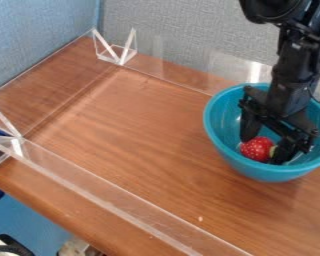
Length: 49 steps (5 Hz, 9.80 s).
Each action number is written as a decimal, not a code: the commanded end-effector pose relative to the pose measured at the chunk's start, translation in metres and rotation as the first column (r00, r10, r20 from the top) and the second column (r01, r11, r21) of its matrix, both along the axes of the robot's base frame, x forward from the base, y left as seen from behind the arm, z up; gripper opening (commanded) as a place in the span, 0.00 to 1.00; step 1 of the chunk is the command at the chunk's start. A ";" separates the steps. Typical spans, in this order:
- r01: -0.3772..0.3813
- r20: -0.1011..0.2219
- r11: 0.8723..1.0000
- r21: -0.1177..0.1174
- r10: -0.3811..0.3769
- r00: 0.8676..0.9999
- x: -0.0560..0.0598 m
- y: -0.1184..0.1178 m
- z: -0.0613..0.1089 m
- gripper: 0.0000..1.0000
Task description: Remove the strawberry from inside the blue bowl and put it on the table
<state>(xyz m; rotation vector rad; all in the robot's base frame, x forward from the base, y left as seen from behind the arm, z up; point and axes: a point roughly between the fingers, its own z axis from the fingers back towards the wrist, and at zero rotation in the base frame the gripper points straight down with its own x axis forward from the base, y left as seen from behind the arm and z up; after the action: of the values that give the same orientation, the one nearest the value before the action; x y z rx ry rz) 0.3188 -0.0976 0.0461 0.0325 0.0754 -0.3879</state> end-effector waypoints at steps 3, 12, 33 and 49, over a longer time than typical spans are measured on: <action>-0.010 0.025 1.000 0.000 0.010 1.000 -0.002 0.009 0.004 0.00; -0.006 0.007 1.000 0.026 0.006 1.000 0.001 0.024 -0.007 0.00; 0.062 0.047 0.993 0.096 -0.066 0.997 -0.015 0.057 0.033 0.00; -0.270 0.179 0.960 0.072 0.254 0.950 -0.082 0.224 0.079 0.00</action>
<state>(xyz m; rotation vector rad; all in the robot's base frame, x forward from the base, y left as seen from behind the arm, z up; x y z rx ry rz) 0.2355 0.1234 0.1168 0.1315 -0.0407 -0.1195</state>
